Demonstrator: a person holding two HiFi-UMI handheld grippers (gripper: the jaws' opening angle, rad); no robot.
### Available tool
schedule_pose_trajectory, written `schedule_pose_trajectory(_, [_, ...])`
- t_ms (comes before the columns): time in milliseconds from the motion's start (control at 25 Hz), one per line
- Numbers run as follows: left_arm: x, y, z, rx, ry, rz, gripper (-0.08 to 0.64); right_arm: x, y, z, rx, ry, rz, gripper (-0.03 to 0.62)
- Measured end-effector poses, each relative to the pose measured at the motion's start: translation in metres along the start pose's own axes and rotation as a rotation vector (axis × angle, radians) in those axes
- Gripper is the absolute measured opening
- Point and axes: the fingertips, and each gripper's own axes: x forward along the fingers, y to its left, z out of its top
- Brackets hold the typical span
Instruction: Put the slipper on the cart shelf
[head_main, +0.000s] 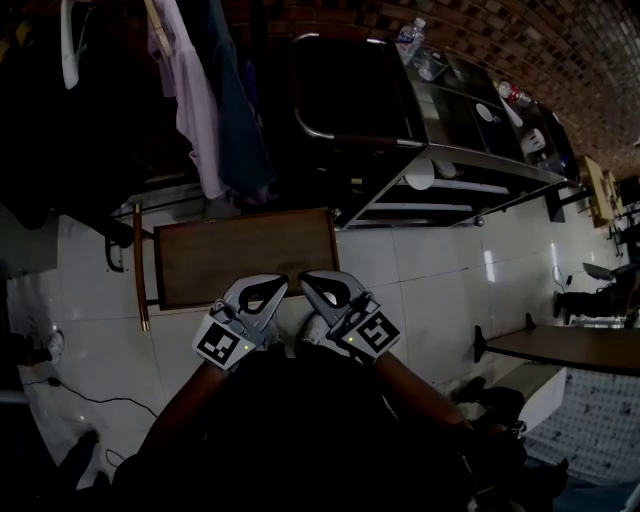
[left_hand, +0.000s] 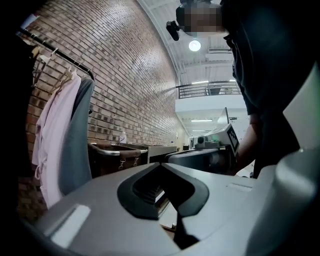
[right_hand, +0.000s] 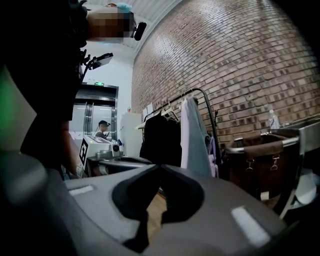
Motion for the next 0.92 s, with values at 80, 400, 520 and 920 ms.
schedule_pose_trajectory(80, [0.002,-0.002,0.000,0.002,0.000,0.007,0.000,-0.002,0.000,0.000,-0.002,0.000,0.007,0.000])
schedule_pose_trajectory(400, [0.010,-0.008,-0.001,0.007,0.006,0.025,0.000,-0.007,-0.007,0.005,-0.013,-0.012,0.033,0.000])
schedule_pose_trajectory(520, [0.015,-0.011,-0.002,0.008,0.009,0.025,0.000,-0.010,-0.009,0.004,-0.018,-0.012,0.040,0.000])
schedule_pose_trajectory(920, [0.028,-0.019,-0.003,0.011,0.026,0.008,0.000,-0.018,-0.019,0.007,-0.013,-0.024,0.041,0.000])
